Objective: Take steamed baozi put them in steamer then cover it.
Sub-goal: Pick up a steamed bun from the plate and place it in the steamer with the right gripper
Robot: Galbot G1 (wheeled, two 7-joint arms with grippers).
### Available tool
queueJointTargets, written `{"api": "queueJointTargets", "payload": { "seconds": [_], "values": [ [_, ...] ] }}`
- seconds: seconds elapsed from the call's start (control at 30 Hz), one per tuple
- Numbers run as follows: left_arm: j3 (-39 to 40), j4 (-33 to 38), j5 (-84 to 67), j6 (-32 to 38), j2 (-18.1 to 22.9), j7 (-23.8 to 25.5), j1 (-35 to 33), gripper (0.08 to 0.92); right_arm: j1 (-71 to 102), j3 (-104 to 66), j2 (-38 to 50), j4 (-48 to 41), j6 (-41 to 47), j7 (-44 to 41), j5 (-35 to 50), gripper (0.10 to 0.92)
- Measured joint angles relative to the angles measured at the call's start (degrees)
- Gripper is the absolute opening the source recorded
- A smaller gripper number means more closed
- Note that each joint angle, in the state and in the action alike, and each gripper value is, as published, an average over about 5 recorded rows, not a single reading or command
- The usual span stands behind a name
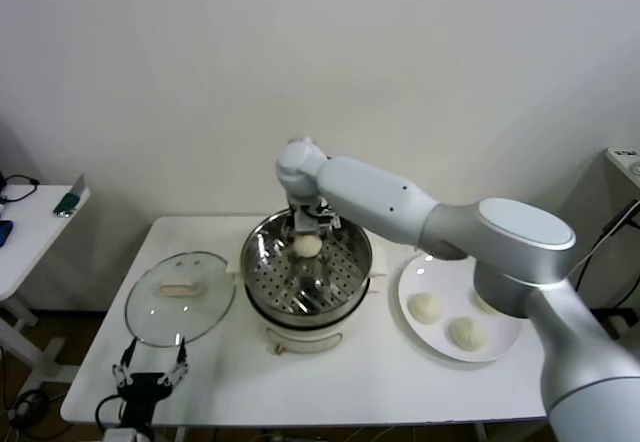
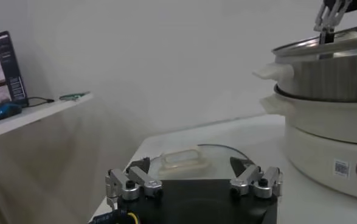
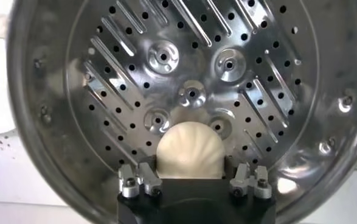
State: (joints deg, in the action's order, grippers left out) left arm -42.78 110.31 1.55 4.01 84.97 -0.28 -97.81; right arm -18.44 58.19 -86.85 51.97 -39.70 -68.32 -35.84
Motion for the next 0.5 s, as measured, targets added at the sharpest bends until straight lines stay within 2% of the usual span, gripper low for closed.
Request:
{"api": "queueJointTargets", "payload": {
  "seconds": [0.27, 0.5],
  "values": [
    [-0.28, 0.02, 0.02, 0.16, 0.00, -0.04, -0.37, 0.823, -0.99, 0.14, 1.11, 1.23, 1.00, -0.94, 1.26, 0.822],
    [-0.52, 0.18, -0.18, 0.66, -0.02, -0.13, -0.94, 0.823, -5.15, 1.60, 4.23, 3.77, 3.27, -1.58, 8.64, 0.823]
  ]
}}
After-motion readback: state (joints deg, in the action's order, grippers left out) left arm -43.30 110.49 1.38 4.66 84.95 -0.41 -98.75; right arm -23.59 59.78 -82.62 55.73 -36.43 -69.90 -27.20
